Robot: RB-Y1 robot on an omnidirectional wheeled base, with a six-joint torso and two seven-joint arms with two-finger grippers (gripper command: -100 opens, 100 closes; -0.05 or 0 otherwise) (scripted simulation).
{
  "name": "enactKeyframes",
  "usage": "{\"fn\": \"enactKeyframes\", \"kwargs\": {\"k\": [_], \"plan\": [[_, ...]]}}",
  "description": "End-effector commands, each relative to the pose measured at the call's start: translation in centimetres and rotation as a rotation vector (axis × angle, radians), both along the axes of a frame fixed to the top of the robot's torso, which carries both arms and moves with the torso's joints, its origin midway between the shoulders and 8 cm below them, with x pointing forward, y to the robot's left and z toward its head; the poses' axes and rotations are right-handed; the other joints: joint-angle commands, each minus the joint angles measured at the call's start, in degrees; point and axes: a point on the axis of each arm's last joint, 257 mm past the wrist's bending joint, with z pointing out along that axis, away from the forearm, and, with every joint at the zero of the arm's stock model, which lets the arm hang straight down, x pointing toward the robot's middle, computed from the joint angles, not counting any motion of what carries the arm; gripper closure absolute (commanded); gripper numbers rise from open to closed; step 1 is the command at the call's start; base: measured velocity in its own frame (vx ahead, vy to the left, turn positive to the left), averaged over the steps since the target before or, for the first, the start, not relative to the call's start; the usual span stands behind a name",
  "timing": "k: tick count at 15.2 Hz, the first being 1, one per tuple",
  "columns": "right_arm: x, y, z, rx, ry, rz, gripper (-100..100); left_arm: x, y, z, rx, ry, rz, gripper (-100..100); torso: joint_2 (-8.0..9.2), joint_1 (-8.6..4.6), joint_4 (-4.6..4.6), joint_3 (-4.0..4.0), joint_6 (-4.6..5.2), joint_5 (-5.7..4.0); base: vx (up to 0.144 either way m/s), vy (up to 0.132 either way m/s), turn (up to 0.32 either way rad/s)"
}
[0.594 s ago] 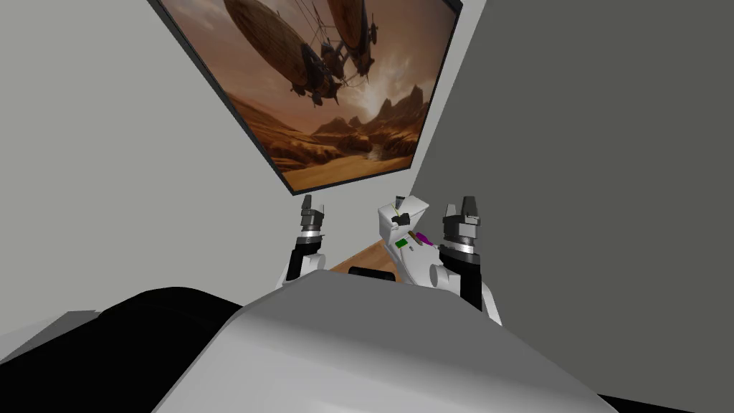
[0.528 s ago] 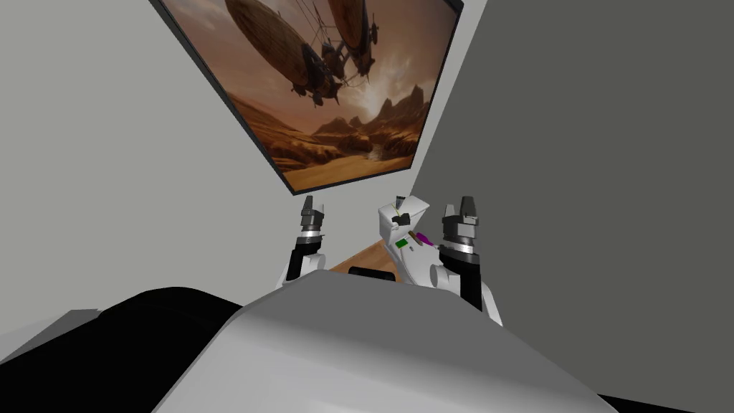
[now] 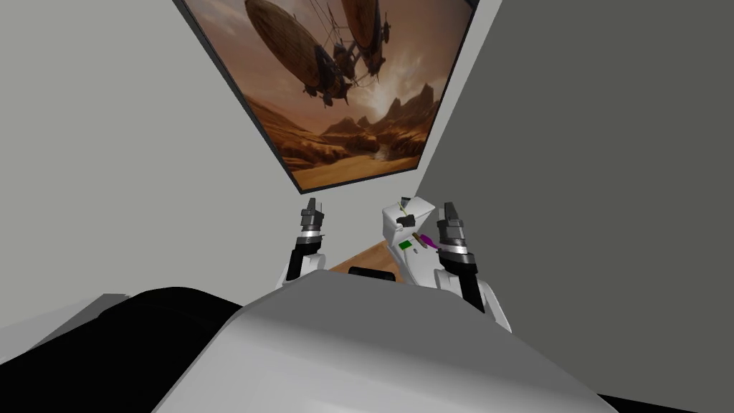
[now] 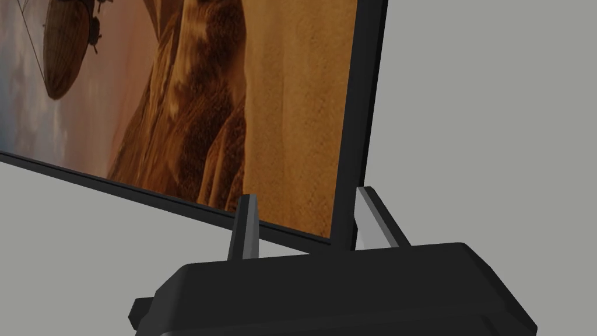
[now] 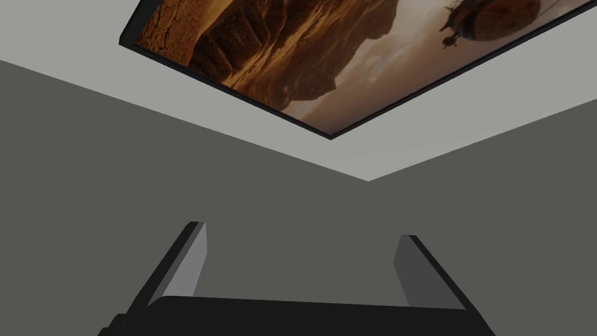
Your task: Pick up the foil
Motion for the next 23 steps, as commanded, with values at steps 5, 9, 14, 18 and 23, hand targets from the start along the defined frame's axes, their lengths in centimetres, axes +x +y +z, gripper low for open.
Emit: {"fn": "enactKeyframes", "kwargs": {"k": [5, 9, 14, 18, 23], "plan": [[0.9, 0.4, -4.8, -0.196, 0.106, 0.017, -100, 0.0, 0.0, 0.0, 0.000, 0.000, 0.000, 0, -0.03, 0.03, 0.00, -0.01, 0.00, 0.01, 0.006, 0.043, 0.111], [1.2, 0.3, -7.9, -0.318, 0.169, 0.029, -100, 0.0, 0.0, 0.0, 0.000, 0.000, 0.000, 0, 0.00, 0.04, 0.00, 0.00, 0.00, 0.01, 0.005, 0.045, 0.098], [1.2, -0.3, -11.3, -0.464, 0.235, 0.048, -100, 0.0, 0.0, 0.0, 0.000, 0.000, 0.000, 0, -0.03, 0.06, -0.01, -0.02, -0.01, 0.02, 0.011, 0.048, 0.117], [0.9, -1.3, -14.8, -0.609, 0.302, 0.065, -100, 0.0, 0.0, 0.0, 0.000, 0.000, 0.000, 0, -0.04, 0.09, -0.01, -0.02, 0.00, 0.02, 0.015, 0.053, 0.126], [0.3, -3.0, -18.3, -0.761, 0.368, 0.084, -100, 0.0, 0.0, 0.0, 0.000, 0.000, 0.000, 0, -0.05, 0.09, -0.01, -0.03, 0.00, 0.02, 0.016, 0.050, 0.114]]}}
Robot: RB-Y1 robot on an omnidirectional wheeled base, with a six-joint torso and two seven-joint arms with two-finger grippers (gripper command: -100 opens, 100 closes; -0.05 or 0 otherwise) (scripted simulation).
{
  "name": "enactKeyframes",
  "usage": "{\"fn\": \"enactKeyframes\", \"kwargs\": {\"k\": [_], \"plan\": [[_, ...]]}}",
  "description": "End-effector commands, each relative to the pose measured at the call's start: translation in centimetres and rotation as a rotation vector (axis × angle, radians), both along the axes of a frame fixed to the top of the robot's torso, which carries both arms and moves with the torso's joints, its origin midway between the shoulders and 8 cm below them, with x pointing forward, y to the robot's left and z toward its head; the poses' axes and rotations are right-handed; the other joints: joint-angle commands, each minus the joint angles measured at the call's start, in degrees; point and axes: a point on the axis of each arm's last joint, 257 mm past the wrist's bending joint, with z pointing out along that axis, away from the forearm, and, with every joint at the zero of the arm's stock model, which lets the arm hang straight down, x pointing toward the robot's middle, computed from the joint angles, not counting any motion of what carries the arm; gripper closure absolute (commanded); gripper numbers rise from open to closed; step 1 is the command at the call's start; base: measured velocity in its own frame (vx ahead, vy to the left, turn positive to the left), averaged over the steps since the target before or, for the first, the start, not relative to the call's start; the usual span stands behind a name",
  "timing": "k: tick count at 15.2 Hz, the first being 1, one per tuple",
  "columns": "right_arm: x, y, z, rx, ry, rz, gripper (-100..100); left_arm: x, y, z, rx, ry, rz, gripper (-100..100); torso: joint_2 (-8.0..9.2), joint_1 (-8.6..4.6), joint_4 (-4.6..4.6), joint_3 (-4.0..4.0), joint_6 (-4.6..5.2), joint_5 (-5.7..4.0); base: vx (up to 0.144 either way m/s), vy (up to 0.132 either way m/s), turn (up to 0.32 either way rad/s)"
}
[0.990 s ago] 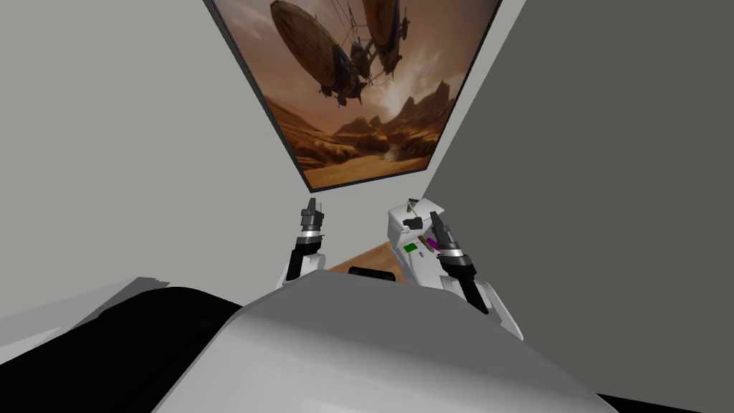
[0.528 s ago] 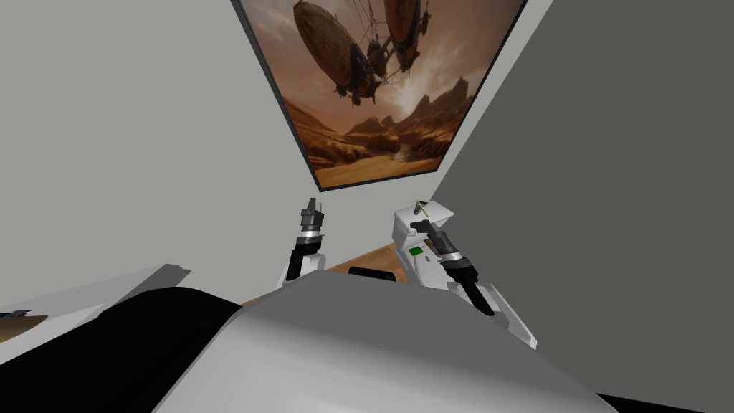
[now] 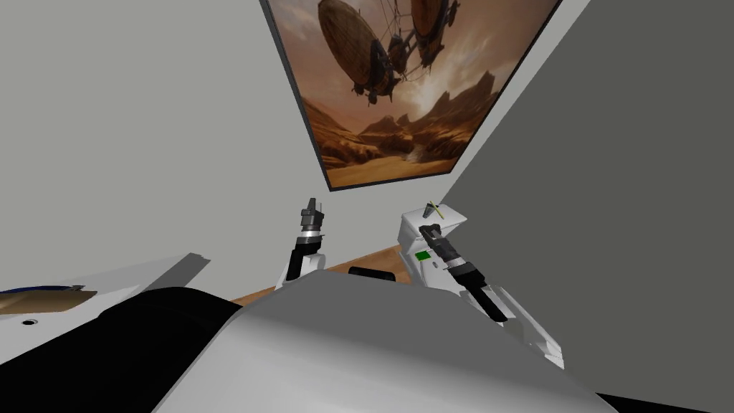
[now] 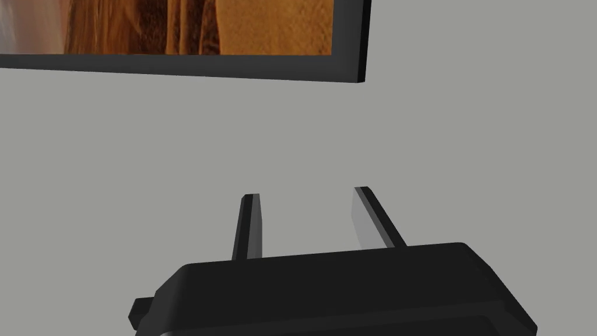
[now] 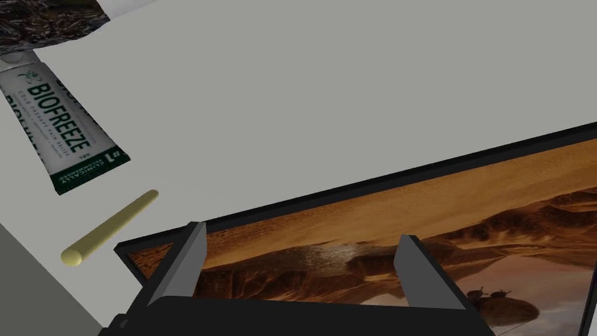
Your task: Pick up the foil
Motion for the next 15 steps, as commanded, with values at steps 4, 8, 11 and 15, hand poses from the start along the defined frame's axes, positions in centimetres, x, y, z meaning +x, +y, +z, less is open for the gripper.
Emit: {"fn": "enactKeyframes", "kwargs": {"k": [4, 8, 11, 15], "plan": [[-1.0, -2.4, -3.6, -0.171, 0.074, 0.030, -100, 0.0, 0.0, 0.0, 0.000, 0.000, 0.000, 0, 0.00, -0.02, 0.00, 0.00, -0.03, -0.01, 0.015, 0.043, 0.136], [-2.2, -5.1, -6.6, -0.326, 0.141, 0.059, -100, 0.0, 0.0, 0.0, 0.000, 0.000, 0.000, 0, -0.01, 0.04, -0.01, -0.01, -0.01, 0.01, 0.021, 0.055, 0.128], [-2.8, -6.7, -7.9, -0.403, 0.174, 0.076, -100, 0.0, 0.0, 0.0, 0.000, 0.000, 0.000, 0, 0.00, 0.00, 0.00, 0.00, -0.02, -0.01, 0.018, 0.042, 0.089], [-4.3, -10.0, -10.2, -0.555, 0.238, 0.110, -100, 0.0, 0.0, 0.0, 0.000, 0.000, 0.000, 0, -0.02, 0.03, 0.00, -0.01, -0.02, 0.00, 0.021, 0.051, 0.140]]}}
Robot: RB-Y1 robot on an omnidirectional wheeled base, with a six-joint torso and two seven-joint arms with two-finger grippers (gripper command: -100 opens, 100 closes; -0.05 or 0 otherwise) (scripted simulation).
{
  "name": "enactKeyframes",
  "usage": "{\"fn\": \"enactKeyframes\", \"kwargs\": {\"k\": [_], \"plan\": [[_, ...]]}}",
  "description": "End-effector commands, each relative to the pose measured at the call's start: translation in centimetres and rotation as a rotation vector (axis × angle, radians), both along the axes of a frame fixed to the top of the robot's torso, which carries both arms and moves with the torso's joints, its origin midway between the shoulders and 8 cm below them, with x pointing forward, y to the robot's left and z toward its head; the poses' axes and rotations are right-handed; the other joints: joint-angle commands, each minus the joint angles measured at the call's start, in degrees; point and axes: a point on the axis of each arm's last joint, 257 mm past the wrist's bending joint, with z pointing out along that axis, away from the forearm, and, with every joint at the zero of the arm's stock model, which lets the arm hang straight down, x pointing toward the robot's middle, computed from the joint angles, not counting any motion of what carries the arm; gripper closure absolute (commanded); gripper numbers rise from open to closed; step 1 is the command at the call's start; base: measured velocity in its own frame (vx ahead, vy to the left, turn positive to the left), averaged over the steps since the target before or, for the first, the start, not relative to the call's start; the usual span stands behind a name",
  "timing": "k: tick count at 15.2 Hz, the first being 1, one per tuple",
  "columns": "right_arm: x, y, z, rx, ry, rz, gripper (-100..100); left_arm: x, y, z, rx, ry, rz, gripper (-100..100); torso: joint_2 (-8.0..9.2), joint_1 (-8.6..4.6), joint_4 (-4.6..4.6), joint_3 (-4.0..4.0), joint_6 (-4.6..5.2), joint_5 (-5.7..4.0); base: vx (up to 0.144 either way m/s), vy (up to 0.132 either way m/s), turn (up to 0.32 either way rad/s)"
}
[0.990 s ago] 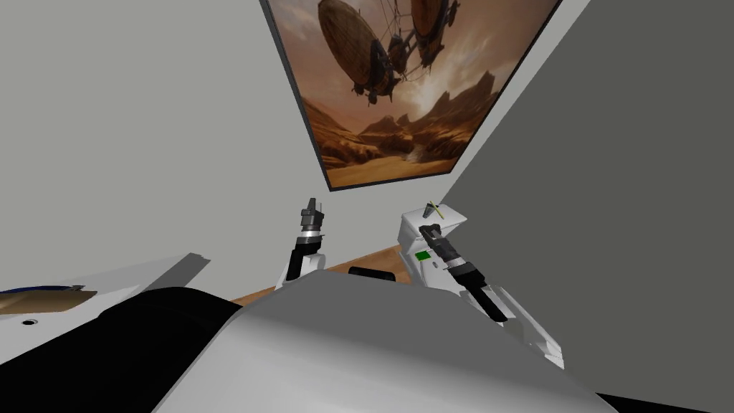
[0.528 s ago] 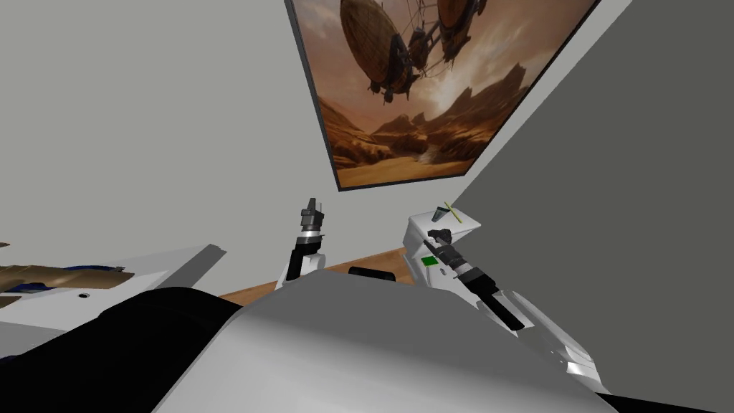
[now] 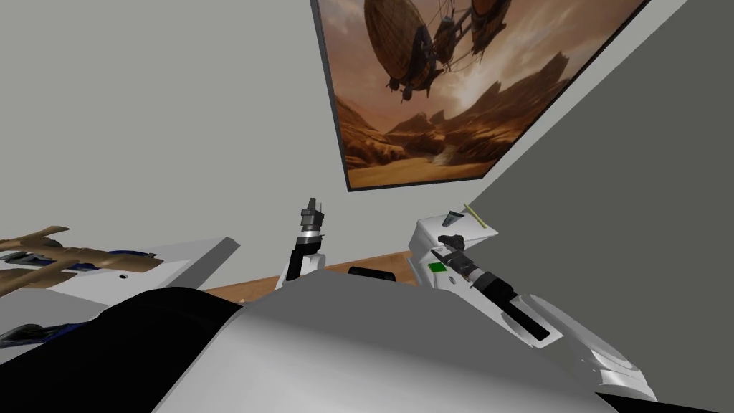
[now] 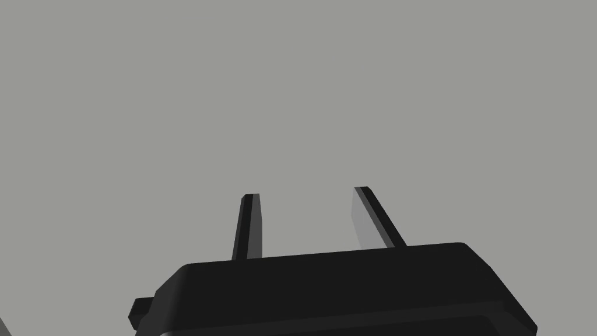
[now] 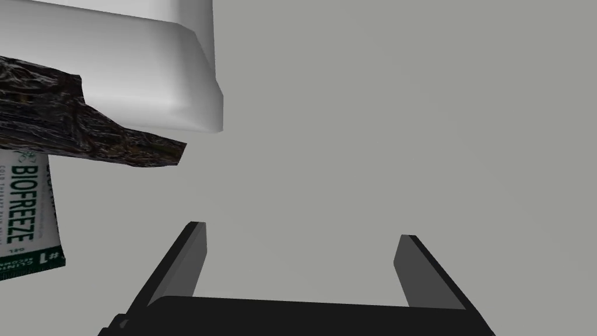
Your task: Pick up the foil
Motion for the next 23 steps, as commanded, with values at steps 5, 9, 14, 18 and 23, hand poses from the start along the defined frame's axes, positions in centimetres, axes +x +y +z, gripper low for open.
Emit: {"fn": "enactKeyframes", "kwargs": {"k": [5, 9, 14, 18, 23], "plan": [[-1.8, -4.2, -2.0, -0.180, 0.077, 0.048, -100, 0.0, 0.0, 0.0, 0.000, 0.000, 0.000, 0, 0.01, -0.02, 0.00, 0.00, 0.00, 0.00, 0.026, 0.044, 0.102], [-3.3, -8.0, -3.1, -0.316, 0.138, 0.084, -100, 0.0, 0.0, 0.0, 0.000, 0.000, 0.000, 0, 0.02, -0.05, 0.01, 0.01, 0.00, -0.02, 0.020, 0.036, 0.109], [-4.7, -11.6, -3.6, -0.442, 0.195, 0.119, -100, 0.0, 0.0, 0.0, 0.000, 0.000, 0.000, 0, -0.02, 0.00, 0.00, -0.01, -0.01, 0.01, 0.030, 0.045, 0.116], [-6.5, -16.6, -3.5, -0.602, 0.271, 0.166, -100, 0.0, 0.0, 0.0, 0.000, 0.000, 0.000, 0, -0.01, -0.01, 0.00, -0.01, -0.01, 0.00, 0.030, 0.044, 0.119], [-7.9, -20.6, -2.8, -0.730, 0.332, 0.206, -100, 0.0, 0.0, 0.0, 0.000, 0.000, 0.000, 0, -0.04, 0.02, -0.01, -0.03, -0.01, 0.00, 0.036, 0.042, 0.116]]}}
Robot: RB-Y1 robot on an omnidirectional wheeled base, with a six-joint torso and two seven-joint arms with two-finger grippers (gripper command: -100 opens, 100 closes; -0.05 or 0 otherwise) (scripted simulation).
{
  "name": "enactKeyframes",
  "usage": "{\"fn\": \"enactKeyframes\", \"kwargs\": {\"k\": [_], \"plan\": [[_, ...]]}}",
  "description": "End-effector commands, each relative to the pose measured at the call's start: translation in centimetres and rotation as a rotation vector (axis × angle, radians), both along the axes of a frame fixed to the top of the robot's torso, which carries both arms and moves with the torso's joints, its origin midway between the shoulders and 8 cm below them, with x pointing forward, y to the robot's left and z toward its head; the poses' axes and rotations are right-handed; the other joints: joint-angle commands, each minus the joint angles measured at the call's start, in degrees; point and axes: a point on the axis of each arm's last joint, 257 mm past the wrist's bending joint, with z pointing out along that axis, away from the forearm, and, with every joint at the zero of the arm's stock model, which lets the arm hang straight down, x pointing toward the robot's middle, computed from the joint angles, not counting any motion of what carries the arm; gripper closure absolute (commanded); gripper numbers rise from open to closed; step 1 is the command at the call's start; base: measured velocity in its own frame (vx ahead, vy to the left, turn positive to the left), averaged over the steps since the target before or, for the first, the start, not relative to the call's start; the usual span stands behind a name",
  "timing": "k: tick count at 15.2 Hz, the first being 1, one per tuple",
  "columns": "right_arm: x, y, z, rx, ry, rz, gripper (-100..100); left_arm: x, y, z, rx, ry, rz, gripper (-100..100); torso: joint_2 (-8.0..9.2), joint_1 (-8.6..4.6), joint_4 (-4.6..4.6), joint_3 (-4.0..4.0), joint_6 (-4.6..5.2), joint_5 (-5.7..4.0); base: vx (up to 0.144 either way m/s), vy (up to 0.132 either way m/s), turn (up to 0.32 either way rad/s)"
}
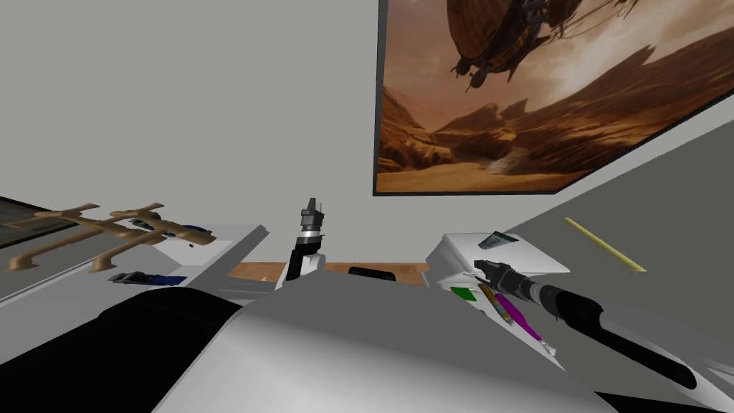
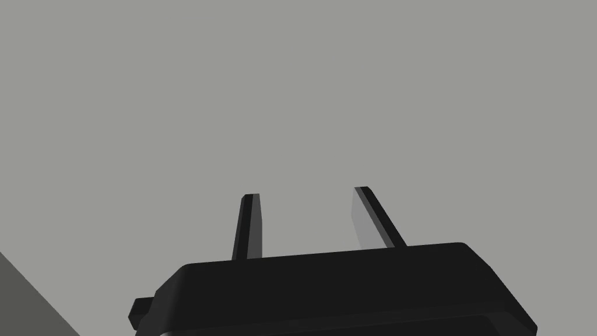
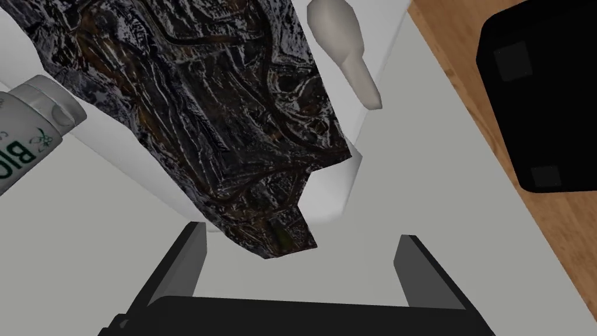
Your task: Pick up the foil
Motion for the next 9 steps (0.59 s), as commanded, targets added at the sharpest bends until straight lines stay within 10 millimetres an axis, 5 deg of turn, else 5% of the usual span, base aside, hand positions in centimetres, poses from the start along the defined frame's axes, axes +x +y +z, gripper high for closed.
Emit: {"fn": "enactKeyframes", "kwargs": {"k": [1, 5, 9], "plan": [[-0.8, -2.3, 0.6, -0.067, 0.034, 0.020, -100, 0.0, 0.0, 0.0, 0.000, 0.000, 0.000, 0, 0.00, 0.00, 0.00, 0.00, 0.00, 0.00, 0.026, 0.031, 0.134], [-1.6, -4.9, 1.4, -0.146, 0.074, 0.043, -100, 0.0, 0.0, 0.0, 0.000, 0.000, 0.000, 0, 0.01, -0.01, 0.00, 0.01, 0.01, -0.01, 0.030, 0.033, 0.088], [-2.6, -4.4, -0.8, -0.127, 0.067, 0.017, -100, 0.0, 0.0, 0.0, 0.000, 0.000, 0.000, 0, 0.04, -0.20, 0.01, 0.03, 0.01, -0.07, 0.030, -0.012, 0.083]]}}
